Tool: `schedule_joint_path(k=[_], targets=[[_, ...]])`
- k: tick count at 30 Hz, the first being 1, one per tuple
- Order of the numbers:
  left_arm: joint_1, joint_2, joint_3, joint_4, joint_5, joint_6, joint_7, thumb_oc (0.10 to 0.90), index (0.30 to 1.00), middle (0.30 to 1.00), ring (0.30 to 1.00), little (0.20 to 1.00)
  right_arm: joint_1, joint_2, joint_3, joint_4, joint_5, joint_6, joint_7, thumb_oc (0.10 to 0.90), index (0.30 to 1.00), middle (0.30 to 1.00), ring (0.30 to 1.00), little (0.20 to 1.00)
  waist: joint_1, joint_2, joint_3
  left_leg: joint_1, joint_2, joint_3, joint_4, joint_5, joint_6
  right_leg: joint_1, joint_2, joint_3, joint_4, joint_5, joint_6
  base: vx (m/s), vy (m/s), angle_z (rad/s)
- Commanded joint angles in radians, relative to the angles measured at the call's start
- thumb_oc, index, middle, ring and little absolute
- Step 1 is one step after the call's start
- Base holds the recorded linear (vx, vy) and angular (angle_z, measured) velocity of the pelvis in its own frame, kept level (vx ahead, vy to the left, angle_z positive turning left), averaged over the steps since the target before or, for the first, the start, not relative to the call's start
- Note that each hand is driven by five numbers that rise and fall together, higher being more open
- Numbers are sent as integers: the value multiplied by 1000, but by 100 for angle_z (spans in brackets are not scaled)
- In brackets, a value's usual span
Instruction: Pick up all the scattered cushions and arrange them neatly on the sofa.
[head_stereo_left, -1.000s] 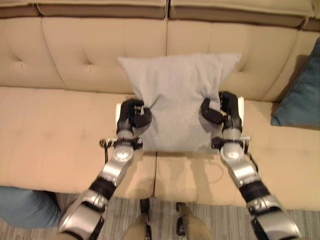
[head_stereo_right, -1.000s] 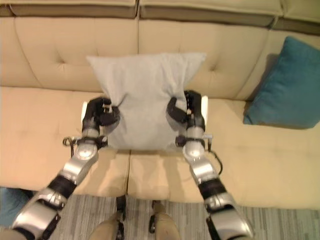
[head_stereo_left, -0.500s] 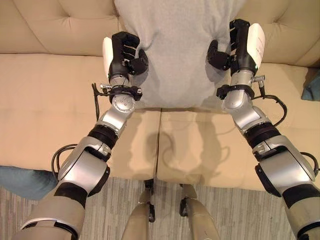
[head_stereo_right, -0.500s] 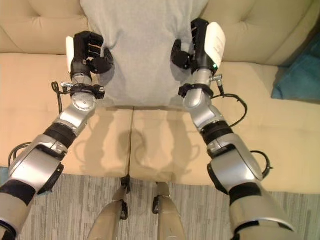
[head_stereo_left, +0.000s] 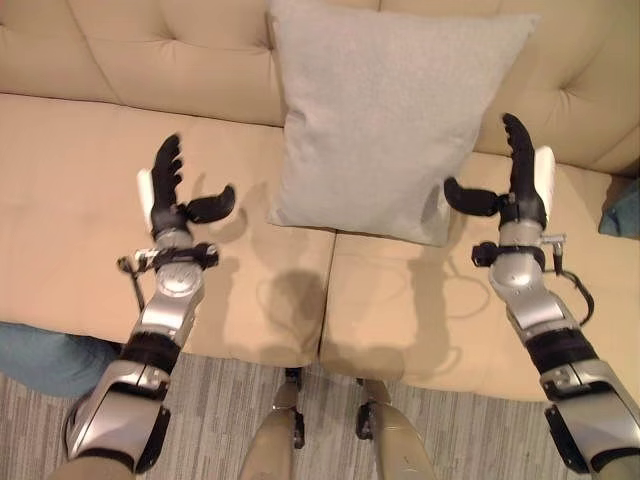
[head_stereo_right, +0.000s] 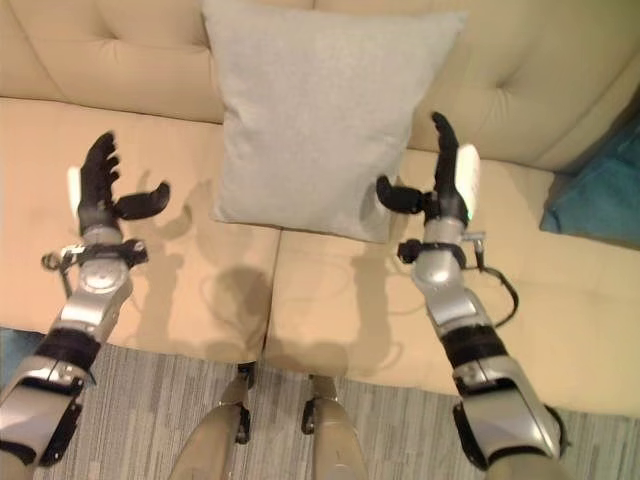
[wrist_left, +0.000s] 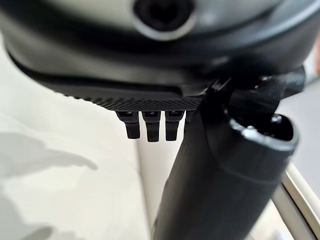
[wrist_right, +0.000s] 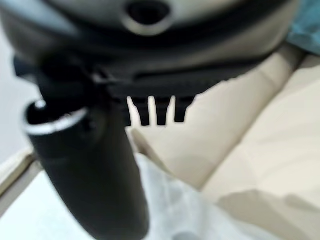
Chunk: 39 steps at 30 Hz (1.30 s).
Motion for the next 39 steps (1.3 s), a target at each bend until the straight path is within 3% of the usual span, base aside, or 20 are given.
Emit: schedule_joint_path(k=[1,4,6,8,13,14,19,20,22,25,27,29,32,35,39], targets=[[-31,-20,-41,-36,17,-101,-50,800,900,900,900,900,32,-8,-21,-29,-23,-68,17,800,900,900,900,900,-9,-21,-147,-3,-8,15,11,-104,9,26,-6,-4,21,-122,70,30,-7,5],[208,-78,27,-104,30,-85,-114,800,900,900,900,900,231,37,-91,-38,-54,-57,68,800,900,900,900,900,-4,-31,-159,62,-9,18,11,-122,16,100,-9,-10,13,-130,75,59,8,-1],[259,-89,41,-104,35,-78,-131,800,900,900,900,900,272,48,-104,-36,-60,-54,80,800,900,900,900,900,-3,-34,-162,78,-10,20,12,-128,19,117,-9,-11,12,-132,78,55,24,-5],[412,-126,69,-53,46,-50,-186,800,900,900,900,900,395,94,-127,6,-57,-47,128,800,900,900,900,900,2,-38,-175,136,-11,24,19,-151,25,176,-15,-14,11,-141,83,51,53,-15],[530,-170,56,180,95,11,-290,800,900,900,900,900,484,136,-75,161,-103,-33,217,800,900,900,900,900,9,-44,-199,194,-15,29,60,-186,40,237,-21,-7,20,-147,89,13,95,-12],[537,-187,40,312,138,27,-307,800,900,900,900,900,497,158,-43,257,-120,-30,236,800,900,900,900,900,15,-46,-204,220,-17,25,63,-195,47,254,-22,-3,38,-154,90,-18,107,-9],[531,-214,17,501,211,44,-311,800,900,900,900,900,508,207,-11,393,-130,-21,254,800,900,900,900,900,23,-44,-203,260,-16,22,51,-192,60,259,-25,6,125,-179,94,-76,45,-6],[504,-213,1,544,233,48,-298,800,900,900,900,900,494,228,-5,455,-115,-13,248,800,900,900,900,900,18,-38,-179,251,-11,0,64,-180,65,238,0,73,224,-214,97,-204,-15,-3],[503,-213,1,544,233,47,-298,800,900,900,900,900,493,229,-5,455,-115,-14,248,800,900,900,900,900,19,-38,-179,251,-11,0,64,-180,65,236,0,74,227,-215,97,-121,-18,9],[462,-206,-14,555,241,49,-279,800,900,900,900,900,470,242,4,517,-99,-3,238,800,900,900,900,900,28,-31,-173,205,0,-43,87,-155,63,257,29,161,331,-280,83,-275,-139,17],[454,-205,-17,554,240,49,-275,800,900,900,900,900,469,246,-1,526,-90,-1,236,800,900,900,900,900,34,-33,-182,187,0,-59,87,-144,58,273,34,182,348,-286,83,-166,-153,44],[445,-204,-21,547,230,48,-263,800,900,900,900,900,463,244,4,530,-84,5,231,800,900,900,900,900,46,-38,-185,161,0,-74,91,-128,48,306,29,192,323,-300,72,-163,-201,74],[406,-212,-37,555,206,44,-249,800,900,900,900,900,422,237,37,538,-77,8,221,800,900,900,900,900,65,-43,-181,75,20,-99,88,-46,-8,359,68,184,165,-342,30,-235,-278,33],[380,-234,-28,548,140,41,-238,800,900,900,900,900,395,222,45,543,-63,14,203,800,900,900,900,900,69,-37,-151,13,36,-99,69,7,-46,356,93,150,100,-323,13,-264,-174,66],[399,-260,-19,555,128,42,-249,800,900,900,900,900,424,229,37,564,-64,22,204,800,900,900,900,900,30,-73,-140,37,34,30,172,-101,-5,338,57,52,31,-258,22,-308,-133,80]])
